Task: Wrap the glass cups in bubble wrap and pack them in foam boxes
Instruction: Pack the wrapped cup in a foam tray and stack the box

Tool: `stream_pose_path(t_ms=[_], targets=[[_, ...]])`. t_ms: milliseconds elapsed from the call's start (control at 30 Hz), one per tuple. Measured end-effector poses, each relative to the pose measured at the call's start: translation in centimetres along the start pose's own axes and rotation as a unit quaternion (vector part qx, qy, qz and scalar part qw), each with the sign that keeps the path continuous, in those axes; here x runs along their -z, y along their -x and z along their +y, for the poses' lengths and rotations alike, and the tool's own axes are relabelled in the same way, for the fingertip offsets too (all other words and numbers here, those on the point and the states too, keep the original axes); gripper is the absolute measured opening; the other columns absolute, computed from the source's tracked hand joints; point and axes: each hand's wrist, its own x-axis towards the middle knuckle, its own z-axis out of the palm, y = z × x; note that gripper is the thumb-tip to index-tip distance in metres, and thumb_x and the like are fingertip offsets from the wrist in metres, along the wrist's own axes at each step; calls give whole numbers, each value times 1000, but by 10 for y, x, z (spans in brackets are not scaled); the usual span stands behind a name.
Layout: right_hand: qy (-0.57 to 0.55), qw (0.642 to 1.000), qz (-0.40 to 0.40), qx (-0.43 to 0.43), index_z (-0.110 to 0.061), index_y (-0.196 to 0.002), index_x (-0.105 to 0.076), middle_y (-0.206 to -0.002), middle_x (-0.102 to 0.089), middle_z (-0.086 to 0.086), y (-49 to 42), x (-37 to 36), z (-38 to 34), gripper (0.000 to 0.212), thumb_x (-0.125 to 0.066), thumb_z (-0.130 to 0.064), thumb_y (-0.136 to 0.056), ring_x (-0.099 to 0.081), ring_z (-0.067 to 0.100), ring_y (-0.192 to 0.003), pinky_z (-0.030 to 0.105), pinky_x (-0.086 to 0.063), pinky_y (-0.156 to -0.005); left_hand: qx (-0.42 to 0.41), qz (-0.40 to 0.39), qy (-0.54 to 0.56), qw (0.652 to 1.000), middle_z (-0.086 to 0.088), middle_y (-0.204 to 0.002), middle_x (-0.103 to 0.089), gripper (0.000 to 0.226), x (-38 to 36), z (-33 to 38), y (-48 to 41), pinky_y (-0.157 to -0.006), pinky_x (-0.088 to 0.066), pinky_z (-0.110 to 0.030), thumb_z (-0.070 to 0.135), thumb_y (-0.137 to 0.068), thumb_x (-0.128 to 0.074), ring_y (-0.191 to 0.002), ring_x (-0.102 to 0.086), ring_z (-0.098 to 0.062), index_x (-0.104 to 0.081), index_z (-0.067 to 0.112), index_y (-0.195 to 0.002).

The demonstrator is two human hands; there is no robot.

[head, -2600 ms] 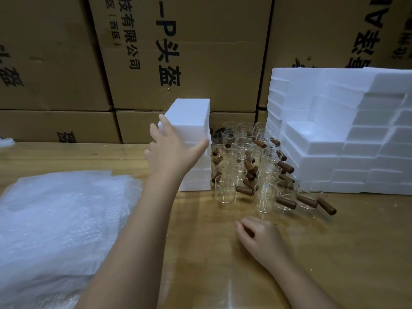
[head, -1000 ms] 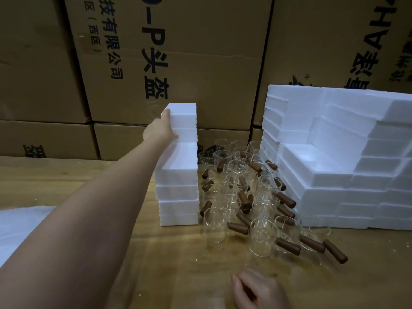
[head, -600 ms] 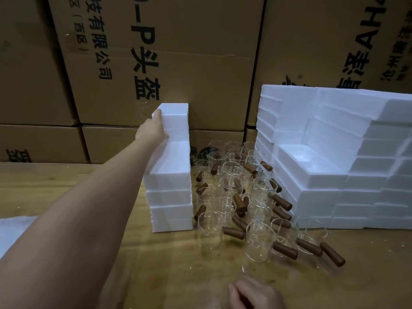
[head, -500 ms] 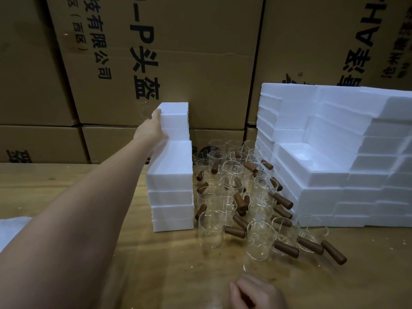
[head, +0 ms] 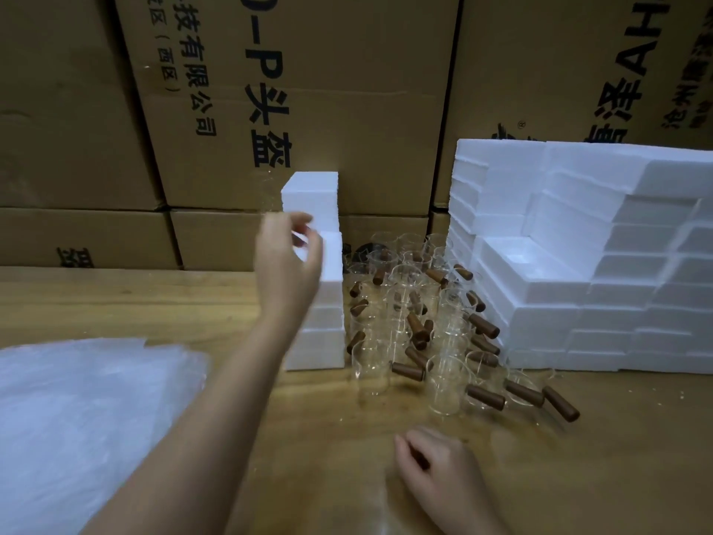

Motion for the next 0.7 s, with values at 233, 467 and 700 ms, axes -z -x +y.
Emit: stream_pose_path(t_ms=[233, 467, 700], targets=[[4, 1000, -30, 5, -18, -63, -59, -61, -57, -5, 3, 1, -6, 27, -49, -30, -85, -53, 13, -57, 28, -43, -51, 228, -218, 179, 932, 7, -53, -48, 21, 10, 23, 191, -56, -40, -26, -2, -88, -61, -52, -45, -6, -57, 19, -87], [2, 993, -113, 18, -27, -89, -67, -81, -66, -11, 6, 3, -12, 30, -44, -46, -86, -59, 9, -73, 28, -48, -66, 174, -304, 137, 926, 4, -96, -63, 24, 37, 10, 214, -71, -46, -15, 3, -88, -56, -79, -61, -4, -65, 23, -95], [4, 992, -124, 2, -19, -89, -66, -79, -66, -3, 7, 2, -5, 31, -47, -44, -90, -60, 16, -75, 36, -45, -67, 276, -322, 250, 870, -2, -88, -62, 8, 36, -2, 201, -66, -50, -19, 13, -88, -67, -71, -62, -6, -75, 13, -88]])
